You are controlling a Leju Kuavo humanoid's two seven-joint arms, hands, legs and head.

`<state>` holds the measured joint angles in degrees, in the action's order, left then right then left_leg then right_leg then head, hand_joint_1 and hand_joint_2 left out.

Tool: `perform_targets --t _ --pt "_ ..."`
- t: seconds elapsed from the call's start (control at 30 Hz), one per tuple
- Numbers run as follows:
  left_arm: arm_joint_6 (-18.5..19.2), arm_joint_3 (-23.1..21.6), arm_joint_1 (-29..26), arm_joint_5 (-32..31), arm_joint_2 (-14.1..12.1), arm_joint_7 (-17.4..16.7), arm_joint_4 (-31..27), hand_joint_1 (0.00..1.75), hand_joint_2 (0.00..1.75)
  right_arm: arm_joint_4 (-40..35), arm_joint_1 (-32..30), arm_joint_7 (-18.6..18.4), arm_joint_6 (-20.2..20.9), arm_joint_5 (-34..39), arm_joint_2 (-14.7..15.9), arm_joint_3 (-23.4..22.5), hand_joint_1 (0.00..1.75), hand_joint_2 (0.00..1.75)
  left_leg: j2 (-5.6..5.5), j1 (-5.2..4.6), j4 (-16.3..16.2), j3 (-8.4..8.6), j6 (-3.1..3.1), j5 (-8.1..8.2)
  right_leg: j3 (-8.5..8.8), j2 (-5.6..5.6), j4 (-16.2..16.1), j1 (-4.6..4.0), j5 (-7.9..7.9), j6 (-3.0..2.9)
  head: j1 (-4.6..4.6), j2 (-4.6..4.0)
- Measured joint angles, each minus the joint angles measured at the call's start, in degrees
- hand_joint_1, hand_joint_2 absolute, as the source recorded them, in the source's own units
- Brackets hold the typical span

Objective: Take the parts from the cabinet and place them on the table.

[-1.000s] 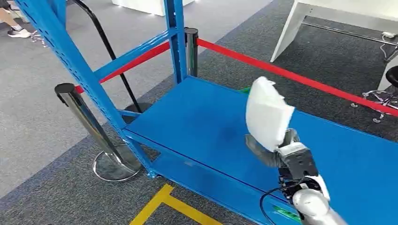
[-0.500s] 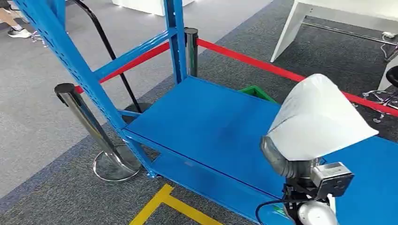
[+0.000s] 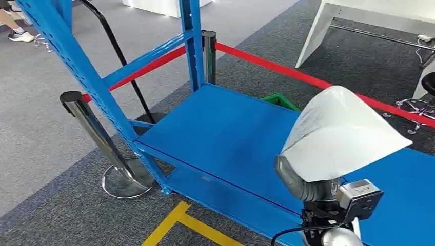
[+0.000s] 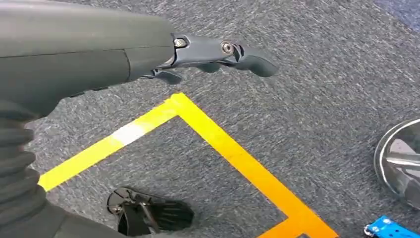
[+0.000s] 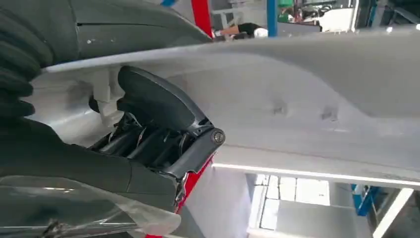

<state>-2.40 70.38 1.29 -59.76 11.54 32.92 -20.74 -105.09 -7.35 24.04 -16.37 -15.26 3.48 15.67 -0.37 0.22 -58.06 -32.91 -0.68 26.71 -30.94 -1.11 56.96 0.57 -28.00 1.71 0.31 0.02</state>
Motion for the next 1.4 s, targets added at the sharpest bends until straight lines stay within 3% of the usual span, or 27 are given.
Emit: perform_targets --t 0.37,0.43,0.5,0.57,0.6,0.67,0.7,0.73,0.77,0.83,0.87,0.9,1.03,1.07,1.1,1.13,1.2,1.23,1.27,1.3,1.33,1.37,1.4 --pt "-0.37 0.20 -0.01 -0.44 0.07 -0.17 -0.15 0.00 1.75 -1.94 -1.13 0.81 -1.16 -3.80 0.00 1.29 1.75 1.75 0.00 0.00 0.00 0.00 0.00 0.00 -0.01 0.00 0.00 0.00 -0.01 0.00 0.00 -0.02" --pt "-0.57 0.22 0.01 -0.67 0.02 -0.17 -0.15 0.00 1.75 -2.45 -1.37 0.88 -1.75 -5.07 0.00 1.42 1.75 1.75 0.01 -0.24 -0.46 -0.11 -0.75 0.33 0.05 -0.02 -0.22 0.30 0.14 0.45 -0.06 -0.02" --pt "-0.66 0.26 0.00 -0.87 0.00 -0.20 -0.17 0.00 1.75 -3.12 -1.69 0.87 -2.16 -5.92 0.00 1.68 1.75 1.75 -0.01 -0.39 -0.31 -0.13 -1.06 0.24 0.19 -0.13 -0.48 0.36 0.30 0.76 -0.02 0.00" --pt "-0.70 0.31 -0.02 -0.92 0.07 -0.20 -0.17 0.00 1.75 -3.83 -1.73 0.87 -2.36 -6.34 0.00 1.90 1.75 1.75 -0.22 0.19 1.81 0.90 -1.60 -0.78 0.06 0.11 -0.07 0.35 -0.34 0.97 0.04 0.00" --pt "-0.79 0.31 0.06 -0.92 0.13 -0.20 -0.17 0.00 1.75 -4.07 -1.69 0.96 -2.38 -6.54 0.00 1.90 1.75 1.75 -0.36 0.23 2.21 1.15 -1.94 -0.98 -1.12 0.53 2.50 0.23 -2.47 0.91 0.33 0.00" --pt "-0.79 0.35 0.09 -0.92 0.11 -0.20 -0.17 0.00 1.75 -4.17 -1.90 0.85 -2.36 -6.86 0.00 2.01 1.75 1.75 -0.75 0.25 2.18 0.99 -2.06 -1.08 -5.42 0.92 11.83 0.33 -7.01 1.06 0.42 0.00" --pt "-0.83 0.39 0.06 -0.92 0.07 -0.20 -0.17 0.00 1.75 -4.20 -2.08 0.87 -2.36 -6.99 0.00 2.21 1.75 1.75 -1.05 0.25 2.16 0.95 -2.05 -1.08 -7.34 0.92 15.78 0.39 -8.42 1.24 0.37 -0.02" --pt "-0.83 0.48 0.04 -0.92 0.00 -0.22 -0.17 0.00 1.75 -4.24 -2.14 0.85 -2.36 -6.99 0.00 2.34 1.75 1.75 -1.53 0.26 2.13 0.95 -2.02 -1.07 -8.25 0.93 17.49 0.50 -8.42 1.37 0.44 -0.02" --pt "-0.83 0.52 0.04 -0.92 0.02 -0.26 -0.17 0.00 1.75 -4.28 -2.19 0.85 -2.36 -7.04 0.02 2.45 1.75 1.75 -2.14 0.34 2.09 1.00 -1.92 -1.07 -7.64 0.93 16.19 0.69 -6.82 1.52 0.39 0.00" --pt "-0.83 0.55 0.08 -0.94 0.13 -0.28 -0.17 0.00 1.75 -4.50 -2.15 0.74 -2.36 -7.17 0.02 2.67 1.75 1.75 -3.63 0.73 1.57 0.98 -1.22 -0.84 -3.17 1.53 7.13 1.20 -1.62 1.81 0.42 0.00" --pt "-0.83 0.55 0.10 -0.94 0.13 -0.28 -0.17 0.00 1.75 -4.72 -2.18 0.72 -2.32 -7.23 0.02 2.78 1.75 1.75 -4.31 0.88 1.01 0.90 -0.70 -0.51 -0.45 3.57 1.90 1.68 0.35 2.06 0.46 0.00" --pt "-0.87 0.55 0.13 -0.94 0.00 -0.28 -0.17 0.00 1.75 -4.74 -2.13 0.66 -2.21 -7.34 0.02 2.84 1.75 1.75 -4.87 0.63 0.43 0.45 -0.08 -0.23 0.27 6.80 0.64 1.84 -1.35 2.24 0.57 0.00" --pt "-1.05 0.59 0.00 -1.09 -0.07 -0.26 -0.17 0.00 1.75 -5.31 -2.22 0.48 -1.79 -7.89 0.04 3.45 1.75 1.75 -7.50 1.22 0.02 -0.77 1.47 -0.82 0.58 4.36 1.11 1.41 -1.16 0.47 0.44 0.00" --pt "-1.09 0.59 -0.01 -1.09 -0.09 -0.26 -0.17 0.00 1.75 -5.51 -2.12 0.48 -1.70 -7.91 0.02 3.54 1.75 1.75 -5.88 1.17 -0.57 -0.86 1.61 -0.35 0.78 3.36 0.85 1.63 -0.97 0.03 0.53 0.00" --pt "-1.09 0.59 0.05 -1.09 0.02 -0.26 -0.17 0.00 1.75 -5.66 -2.15 0.55 -1.53 -7.96 0.02 3.74 1.75 1.75 -2.67 0.83 -2.49 -1.71 1.74 0.88 0.90 2.70 0.83 1.47 -1.10 -0.29 -0.02 0.00" --pt "-1.09 0.59 0.25 -1.09 0.00 -0.26 -0.17 0.00 1.75 -5.84 -2.19 0.52 -1.51 -7.96 0.02 3.87 1.75 1.75 -1.17 0.86 -6.50 -3.64 1.88 3.05 0.93 1.74 0.84 1.20 -1.21 -0.66 -0.20 0.00" --pt "-1.18 0.59 0.43 -1.14 -0.04 -0.26 -0.17 0.00 1.75 -5.84 -2.26 0.46 -1.20 -8.13 0.04 4.17 1.75 1.75 -0.42 0.88 -15.92 -8.12 1.93 6.88 0.97 -0.21 0.87 0.83 -1.42 -0.98 -0.17 0.00" --pt "-1.18 0.59 0.35 -1.33 -0.07 -0.26 -0.17 0.00 1.75 -5.84 -2.20 0.44 -1.00 -8.33 0.04 4.39 1.75 1.75 -0.41 0.88 -18.18 -9.20 1.89 7.21 1.04 -1.08 0.88 0.70 -1.52 -1.10 -0.20 0.00" --pt "-1.25 0.61 0.24 -1.44 -0.11 -0.26 -0.17 0.00 1.75 -5.86 -2.15 0.37 -0.70 -8.63 0.04 4.66 1.75 1.75 -0.40 0.87 -17.53 -8.90 1.76 6.20 1.17 -1.81 0.88 0.61 -1.64 -1.10 -0.17 0.00" --pt "-1.33 0.61 0.18 -1.51 -0.15 -0.24 -0.17 0.00 1.75 -5.88 -2.01 0.33 -0.44 -9.07 0.04 4.96 1.75 1.75 -0.32 0.85 -14.78 -7.57 1.55 4.17 1.35 -2.51 0.88 0.54 -1.78 -1.11 -0.20 0.00" --pt "-1.42 0.61 0.18 -1.57 -0.24 -0.22 -0.17 0.00 1.75 -5.88 -1.76 0.15 -0.17 -9.36 0.04 5.33 1.75 1.75 0.11 0.74 -9.97 -5.18 1.20 1.45 1.66 -3.26 0.88 0.47 -1.97 -1.03 -0.15 0.00" --pt "-1.51 0.61 0.24 -1.68 -0.33 -0.20 -0.17 0.00 1.75 -5.90 -1.49 0.09 0.13 -9.64 0.04 5.79 1.75 1.75 1.54 0.48 -4.85 -2.56 0.75 -0.94 2.04 -3.91 0.86 0.44 -2.20 -0.93 -0.20 0.00" --pt "-1.59 0.61 0.42 -1.79 -0.46 -0.18 -0.15 0.00 1.75 -6.01 -1.30 0.02 0.50 -10.05 0.04 6.27 1.75 1.75 5.42 -0.30 -2.00 -0.99 0.25 -0.29 2.00 -4.49 0.74 0.34 -2.45 -0.74 -0.13 -0.02"
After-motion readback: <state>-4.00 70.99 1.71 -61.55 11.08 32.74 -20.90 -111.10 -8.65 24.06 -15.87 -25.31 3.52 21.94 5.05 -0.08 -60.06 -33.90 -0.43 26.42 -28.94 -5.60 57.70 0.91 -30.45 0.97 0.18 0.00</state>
